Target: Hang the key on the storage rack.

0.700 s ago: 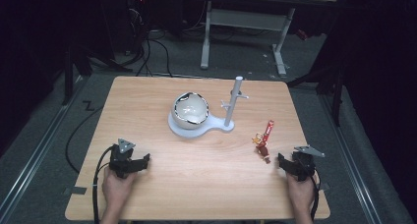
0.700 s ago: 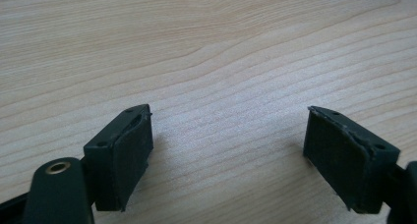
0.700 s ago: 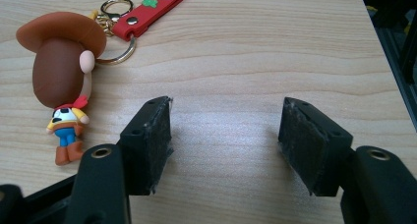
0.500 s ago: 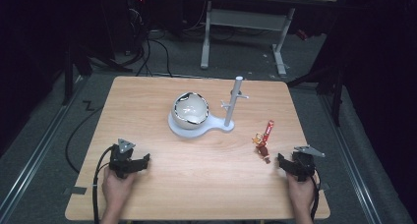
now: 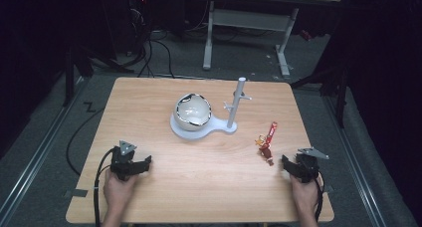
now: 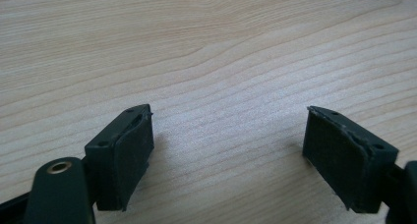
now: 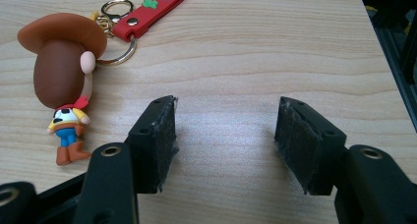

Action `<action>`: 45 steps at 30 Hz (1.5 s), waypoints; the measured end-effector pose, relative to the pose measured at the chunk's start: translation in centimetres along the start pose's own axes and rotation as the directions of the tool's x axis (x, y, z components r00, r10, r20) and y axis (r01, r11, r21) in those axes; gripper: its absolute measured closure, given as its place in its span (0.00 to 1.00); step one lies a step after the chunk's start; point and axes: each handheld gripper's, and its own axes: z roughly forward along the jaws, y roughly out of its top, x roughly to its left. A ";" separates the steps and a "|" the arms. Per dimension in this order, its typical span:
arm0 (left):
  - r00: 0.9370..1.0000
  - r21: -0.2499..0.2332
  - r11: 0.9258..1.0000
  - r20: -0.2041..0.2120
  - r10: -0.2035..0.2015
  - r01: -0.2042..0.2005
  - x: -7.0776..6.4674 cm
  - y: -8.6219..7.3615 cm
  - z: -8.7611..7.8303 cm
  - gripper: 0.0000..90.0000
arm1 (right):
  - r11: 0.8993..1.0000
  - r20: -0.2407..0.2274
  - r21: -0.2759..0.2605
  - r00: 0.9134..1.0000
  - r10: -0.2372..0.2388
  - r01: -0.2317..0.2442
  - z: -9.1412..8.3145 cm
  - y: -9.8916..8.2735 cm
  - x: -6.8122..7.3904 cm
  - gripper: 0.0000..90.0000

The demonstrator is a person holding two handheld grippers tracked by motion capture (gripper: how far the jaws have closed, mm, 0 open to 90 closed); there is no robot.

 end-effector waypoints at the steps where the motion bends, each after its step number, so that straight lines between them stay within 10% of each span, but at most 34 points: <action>1: 1.000 0.000 1.000 0.000 0.000 0.000 0.0 0.0 0.0 0.22 | 1.000 0.000 0.000 1.000 0.000 0.000 0.0 0.0 0.0 0.47; 18: 1.000 0.000 1.000 0.004 -0.001 0.001 0.1 0.0 0.0 0.22 | 1.000 0.008 -0.010 1.000 0.017 -0.017 -0.2 -0.2 0.2 0.62; 45: 1.000 -0.001 1.000 0.006 -0.003 0.003 0.1 0.0 0.0 0.22 | 0.996 -0.174 -0.089 0.984 -0.027 0.012 -1.7 1.9 3.1 0.62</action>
